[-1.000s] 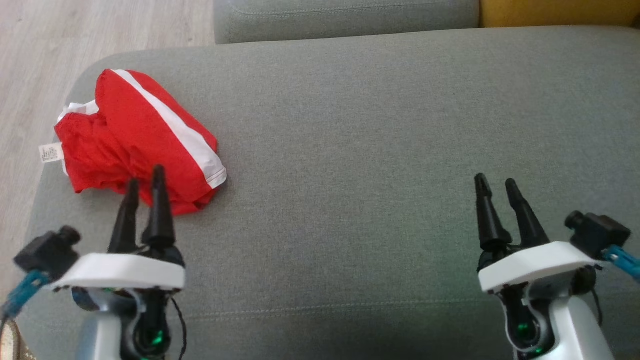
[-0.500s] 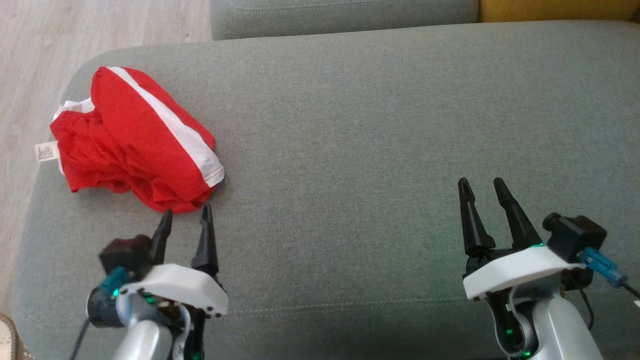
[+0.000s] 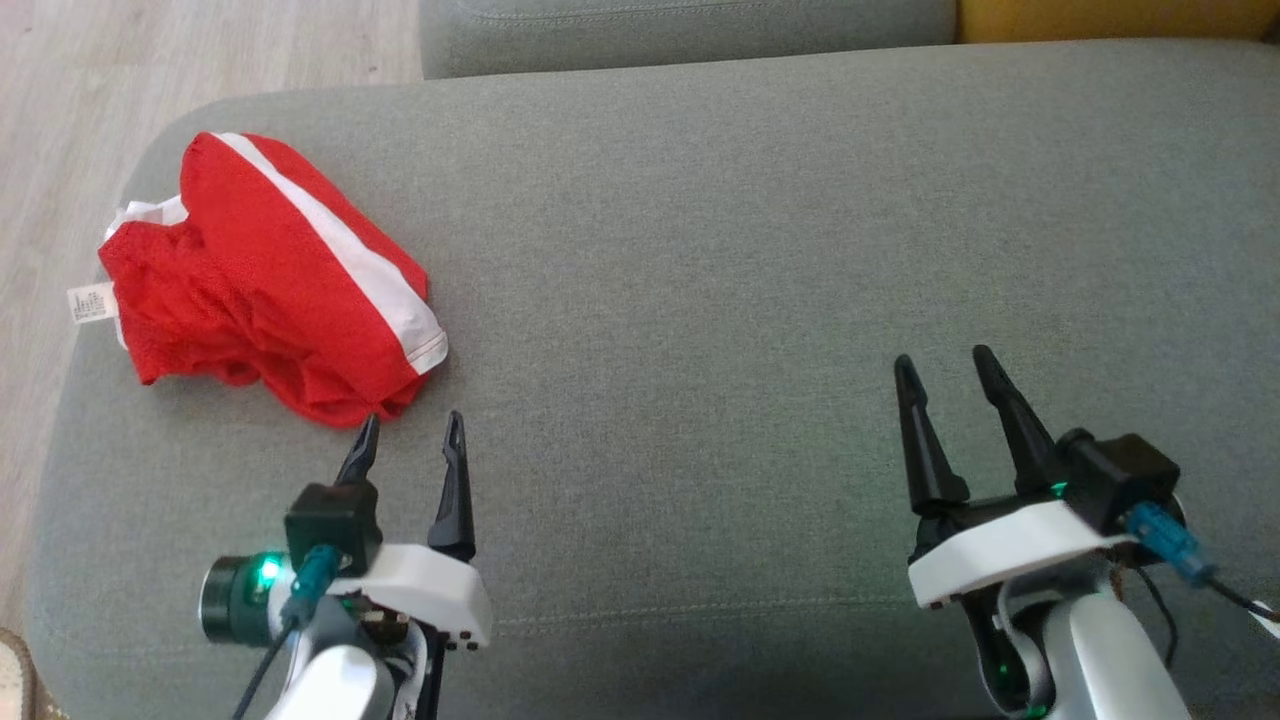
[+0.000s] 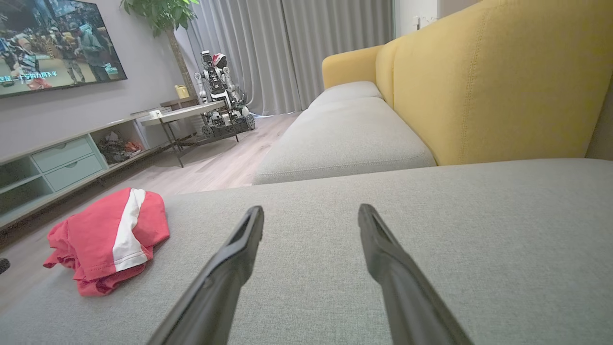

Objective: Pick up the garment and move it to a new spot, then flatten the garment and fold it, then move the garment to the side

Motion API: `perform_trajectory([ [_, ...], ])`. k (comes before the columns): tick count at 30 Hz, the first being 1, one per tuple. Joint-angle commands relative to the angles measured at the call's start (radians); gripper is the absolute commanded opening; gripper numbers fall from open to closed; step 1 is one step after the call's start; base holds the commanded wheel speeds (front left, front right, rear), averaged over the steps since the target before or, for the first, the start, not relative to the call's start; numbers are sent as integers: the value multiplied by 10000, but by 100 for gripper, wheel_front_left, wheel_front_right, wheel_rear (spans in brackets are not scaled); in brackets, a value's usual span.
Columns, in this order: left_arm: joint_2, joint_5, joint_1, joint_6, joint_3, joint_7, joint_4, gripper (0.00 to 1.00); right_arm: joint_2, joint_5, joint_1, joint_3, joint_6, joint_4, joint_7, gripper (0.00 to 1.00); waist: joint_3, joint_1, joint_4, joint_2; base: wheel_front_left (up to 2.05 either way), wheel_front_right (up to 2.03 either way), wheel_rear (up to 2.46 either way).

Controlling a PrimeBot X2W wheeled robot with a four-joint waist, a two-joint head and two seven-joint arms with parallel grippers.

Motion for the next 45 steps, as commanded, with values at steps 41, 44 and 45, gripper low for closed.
perform_trajectory([
  [41,-1567,2209,547,-1833,2829,-1056,-249,100,-55,-506,-574,-25,94,614,-1033,100,-64,0,-81,0,0,0,0],
  [44,-1683,2331,571,-2049,3003,-1056,-177,100,-55,-528,-589,-66,94,639,-1033,100,-66,0,-85,0,0,0,0],
  [45,-1713,2368,577,-2106,3053,-1056,-160,100,-55,-530,-592,-76,94,643,-1033,100,-67,0,-86,0,0,0,0],
])
